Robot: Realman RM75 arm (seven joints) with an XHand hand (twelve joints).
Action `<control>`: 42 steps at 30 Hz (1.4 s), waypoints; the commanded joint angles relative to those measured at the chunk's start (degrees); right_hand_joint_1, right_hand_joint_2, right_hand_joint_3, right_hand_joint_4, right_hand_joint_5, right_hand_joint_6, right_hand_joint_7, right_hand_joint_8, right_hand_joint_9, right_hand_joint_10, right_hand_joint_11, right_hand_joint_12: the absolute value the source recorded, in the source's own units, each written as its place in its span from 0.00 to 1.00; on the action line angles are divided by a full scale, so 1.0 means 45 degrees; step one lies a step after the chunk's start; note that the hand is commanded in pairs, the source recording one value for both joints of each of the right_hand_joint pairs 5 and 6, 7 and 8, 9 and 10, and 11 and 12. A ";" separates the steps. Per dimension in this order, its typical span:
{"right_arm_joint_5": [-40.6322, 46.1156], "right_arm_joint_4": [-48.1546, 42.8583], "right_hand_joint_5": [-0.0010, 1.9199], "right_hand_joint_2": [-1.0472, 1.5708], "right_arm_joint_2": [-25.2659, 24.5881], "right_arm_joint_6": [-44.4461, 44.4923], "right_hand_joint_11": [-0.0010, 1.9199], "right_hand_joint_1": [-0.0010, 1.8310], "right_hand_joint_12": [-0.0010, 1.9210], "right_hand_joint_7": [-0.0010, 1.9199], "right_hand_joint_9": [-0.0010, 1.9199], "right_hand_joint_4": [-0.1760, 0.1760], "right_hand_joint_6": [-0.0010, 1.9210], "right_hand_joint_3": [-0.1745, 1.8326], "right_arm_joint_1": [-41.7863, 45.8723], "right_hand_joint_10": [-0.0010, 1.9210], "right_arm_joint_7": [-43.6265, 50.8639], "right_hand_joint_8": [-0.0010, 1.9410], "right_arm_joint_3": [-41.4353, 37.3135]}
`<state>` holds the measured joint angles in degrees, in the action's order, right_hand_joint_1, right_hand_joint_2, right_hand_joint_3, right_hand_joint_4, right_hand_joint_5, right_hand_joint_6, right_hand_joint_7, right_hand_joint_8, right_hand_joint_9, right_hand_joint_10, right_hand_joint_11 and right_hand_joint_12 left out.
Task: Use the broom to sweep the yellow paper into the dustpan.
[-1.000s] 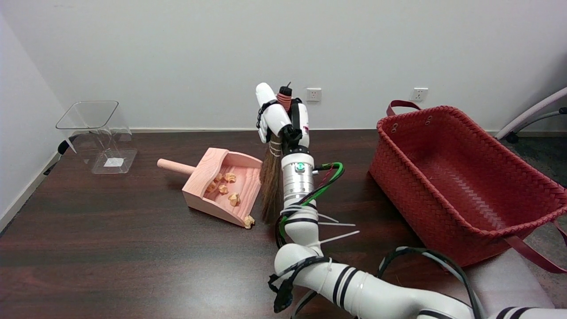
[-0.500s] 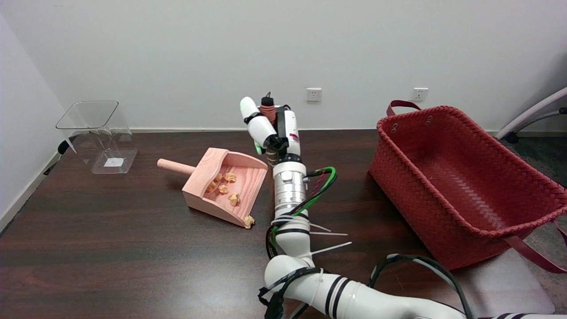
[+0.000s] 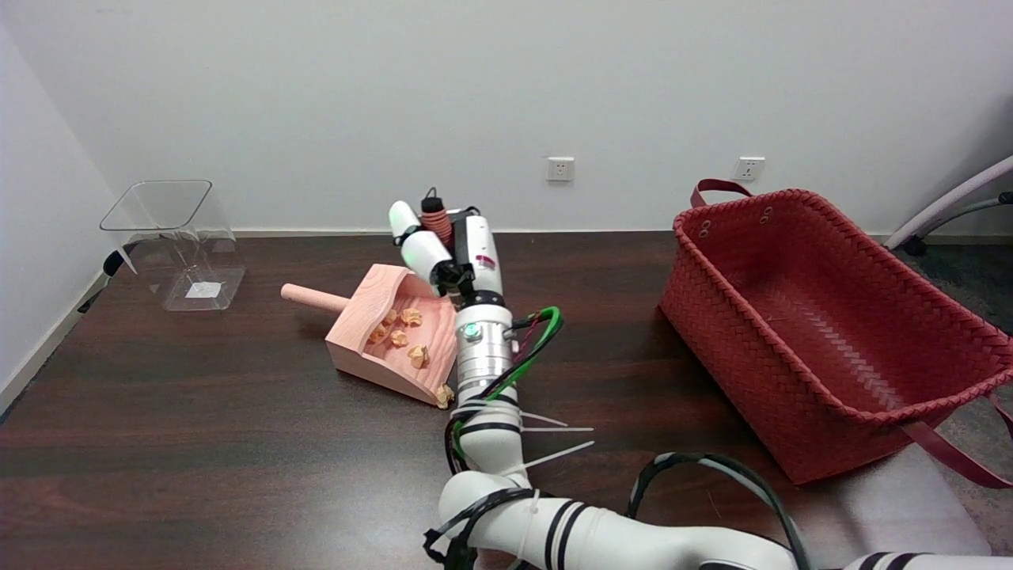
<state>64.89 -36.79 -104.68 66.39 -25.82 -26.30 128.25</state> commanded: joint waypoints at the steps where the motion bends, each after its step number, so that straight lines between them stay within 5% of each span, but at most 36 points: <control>1: 0.0109 0.2108 1.00 1.00 -0.1403 0.0069 1.00 0.33 1.00 0.96 1.00 0.50 1.00 0.13 -0.0676 1.00 0.0067 0.95 0.0104; 21: 0.0020 0.2985 1.00 1.00 -0.1898 0.0449 1.00 0.31 1.00 0.92 1.00 0.50 1.00 0.08 -0.1914 1.00 -0.0951 0.91 0.0086; 33: 0.0454 0.3275 1.00 1.00 -0.1951 0.0039 1.00 0.29 1.00 0.91 1.00 0.50 1.00 0.07 -0.1978 1.00 -0.4777 0.90 -0.0332; 42: 0.0839 0.3217 1.00 1.00 -0.1822 0.1634 1.00 0.28 1.00 0.92 1.00 0.50 1.00 0.07 -0.1858 1.00 -0.6573 0.91 -0.0344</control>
<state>66.26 -23.25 -112.83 67.36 -33.91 -41.29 127.76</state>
